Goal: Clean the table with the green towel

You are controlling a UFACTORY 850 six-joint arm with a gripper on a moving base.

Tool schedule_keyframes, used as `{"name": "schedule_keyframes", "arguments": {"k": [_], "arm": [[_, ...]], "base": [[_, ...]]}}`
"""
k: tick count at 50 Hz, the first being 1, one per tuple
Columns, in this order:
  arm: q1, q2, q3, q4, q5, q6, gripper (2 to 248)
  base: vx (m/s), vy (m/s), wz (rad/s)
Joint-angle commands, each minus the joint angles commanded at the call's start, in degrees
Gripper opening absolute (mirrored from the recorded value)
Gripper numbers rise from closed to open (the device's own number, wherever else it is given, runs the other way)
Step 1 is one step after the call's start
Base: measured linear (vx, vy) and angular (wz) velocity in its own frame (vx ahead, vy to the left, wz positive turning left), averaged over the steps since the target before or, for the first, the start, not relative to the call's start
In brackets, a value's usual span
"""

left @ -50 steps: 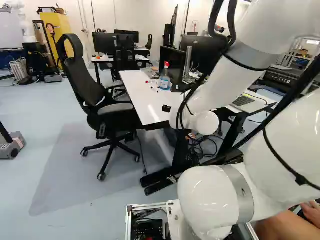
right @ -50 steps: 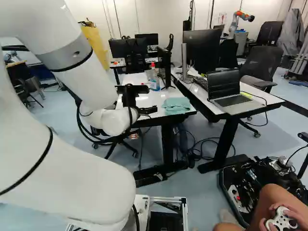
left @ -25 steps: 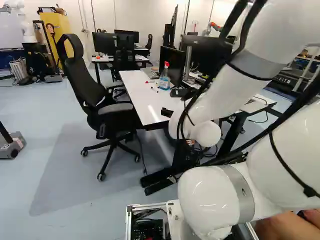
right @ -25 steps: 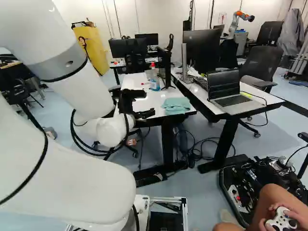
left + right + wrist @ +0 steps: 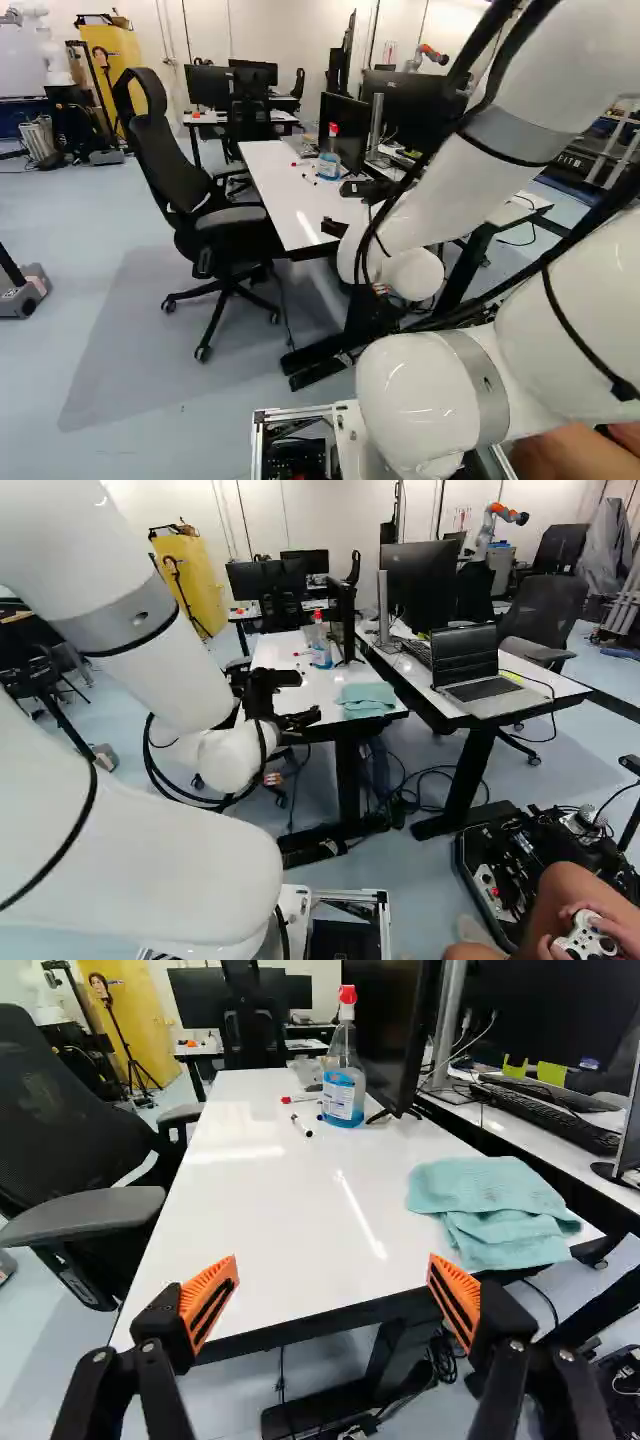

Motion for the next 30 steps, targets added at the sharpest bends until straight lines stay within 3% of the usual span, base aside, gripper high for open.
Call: {"name": "schedule_keyframes", "arguments": {"k": [30], "arm": [[0.0, 0.0, 0.0, 0.0, 0.0, 0.0, 247]], "base": [[0.0, 0.0, 0.0]]}}
